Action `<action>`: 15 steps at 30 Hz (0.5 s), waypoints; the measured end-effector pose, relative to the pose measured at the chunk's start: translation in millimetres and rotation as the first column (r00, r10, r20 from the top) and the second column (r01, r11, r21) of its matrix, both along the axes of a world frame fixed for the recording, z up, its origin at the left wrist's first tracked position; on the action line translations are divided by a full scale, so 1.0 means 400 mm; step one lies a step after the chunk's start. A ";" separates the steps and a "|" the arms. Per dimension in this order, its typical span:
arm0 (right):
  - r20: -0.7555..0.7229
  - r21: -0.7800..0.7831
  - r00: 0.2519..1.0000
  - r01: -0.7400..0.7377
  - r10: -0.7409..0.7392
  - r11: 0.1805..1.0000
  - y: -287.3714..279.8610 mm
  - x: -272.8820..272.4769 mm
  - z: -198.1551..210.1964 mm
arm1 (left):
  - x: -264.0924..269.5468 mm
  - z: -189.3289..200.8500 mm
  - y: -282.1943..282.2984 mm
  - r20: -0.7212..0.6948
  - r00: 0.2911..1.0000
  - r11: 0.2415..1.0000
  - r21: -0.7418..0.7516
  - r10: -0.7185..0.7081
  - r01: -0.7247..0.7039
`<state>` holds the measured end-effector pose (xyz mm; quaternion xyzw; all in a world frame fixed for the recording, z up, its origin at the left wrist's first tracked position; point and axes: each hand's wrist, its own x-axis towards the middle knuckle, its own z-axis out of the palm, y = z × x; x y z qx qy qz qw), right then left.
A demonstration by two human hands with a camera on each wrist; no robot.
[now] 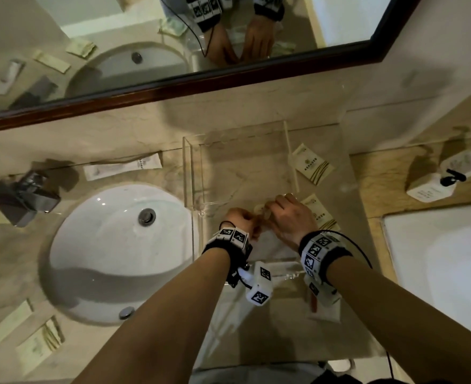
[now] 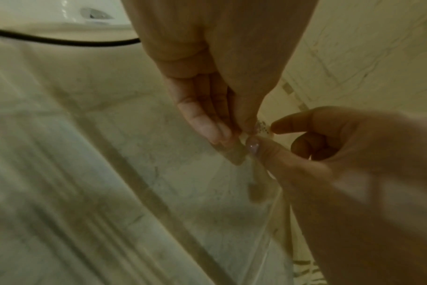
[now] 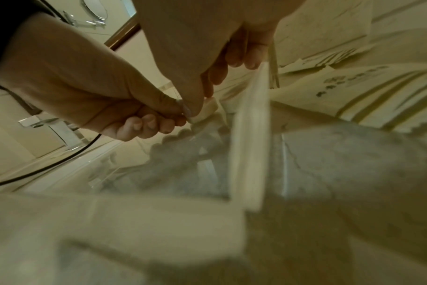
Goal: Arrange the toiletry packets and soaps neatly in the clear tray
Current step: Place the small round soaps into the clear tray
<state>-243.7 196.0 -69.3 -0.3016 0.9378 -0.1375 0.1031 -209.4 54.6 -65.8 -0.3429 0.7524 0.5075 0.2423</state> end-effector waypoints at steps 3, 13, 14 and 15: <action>0.028 -0.008 0.999 0.033 -0.033 0.999 0.000 -0.006 -0.001 | -0.018 -0.004 0.001 0.021 0.996 0.996 -0.047 -0.081 0.082; 0.021 -0.066 0.999 0.037 -0.036 0.997 0.006 -0.005 -0.022 | -0.039 -0.022 -0.013 0.084 0.955 0.949 -0.120 -0.284 0.293; 0.029 -0.069 0.999 0.028 -0.026 0.997 0.008 -0.006 -0.021 | -0.041 -0.020 -0.014 0.091 0.954 0.950 -0.109 -0.284 0.293; 0.046 -0.079 0.999 0.025 -0.021 0.997 0.011 -0.008 -0.018 | -0.042 -0.016 -0.014 0.097 0.953 0.951 -0.094 -0.285 0.294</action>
